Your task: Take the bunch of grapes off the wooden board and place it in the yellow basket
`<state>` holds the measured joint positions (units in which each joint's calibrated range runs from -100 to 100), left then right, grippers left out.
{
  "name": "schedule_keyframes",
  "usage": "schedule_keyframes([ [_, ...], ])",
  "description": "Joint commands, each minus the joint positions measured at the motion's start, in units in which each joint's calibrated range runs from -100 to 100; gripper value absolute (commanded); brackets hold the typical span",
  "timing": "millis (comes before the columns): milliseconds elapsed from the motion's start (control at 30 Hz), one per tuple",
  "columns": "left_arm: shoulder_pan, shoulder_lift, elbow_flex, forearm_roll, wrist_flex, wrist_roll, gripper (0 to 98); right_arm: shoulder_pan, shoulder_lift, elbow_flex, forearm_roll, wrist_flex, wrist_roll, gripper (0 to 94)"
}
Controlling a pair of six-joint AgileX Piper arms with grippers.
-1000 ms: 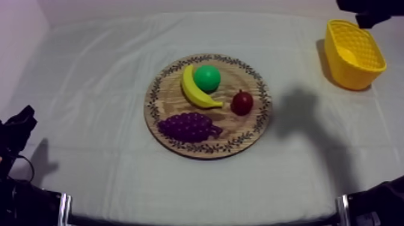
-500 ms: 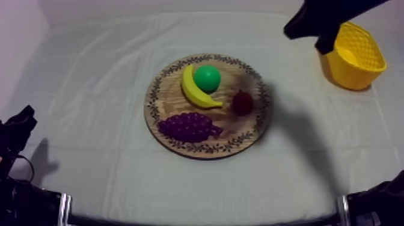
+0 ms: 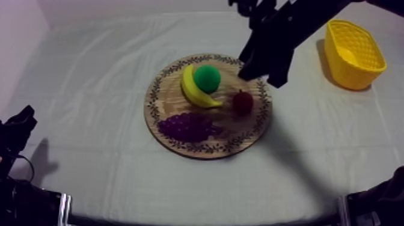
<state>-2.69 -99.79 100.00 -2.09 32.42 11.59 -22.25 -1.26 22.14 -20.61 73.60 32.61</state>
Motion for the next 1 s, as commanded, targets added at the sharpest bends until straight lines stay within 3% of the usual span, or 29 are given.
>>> schedule_keyframes([
  [0, -0.03, 0.05, 0.0, 0.01, -0.01, 0.01, 0.1, -0.93, 0.56, -0.03, 0.17, -0.06, -0.58, 60.6],
  [233, -0.03, 0.05, 0.0, 0.01, -0.01, 0.01, 0.1, -4.47, 3.84, 1.43, 0.25, -3.26, -0.88, 69.5],
  [533, -0.03, 0.05, 0.0, 0.01, -0.01, 0.01, 0.1, -8.39, 13.17, 1.73, -0.02, -9.73, -0.95, 72.2],
  [967, -0.03, 0.05, 0.0, 0.01, -0.01, 0.01, 0.1, -9.47, 26.83, -5.73, -0.37, -13.14, -0.57, 72.3],
])
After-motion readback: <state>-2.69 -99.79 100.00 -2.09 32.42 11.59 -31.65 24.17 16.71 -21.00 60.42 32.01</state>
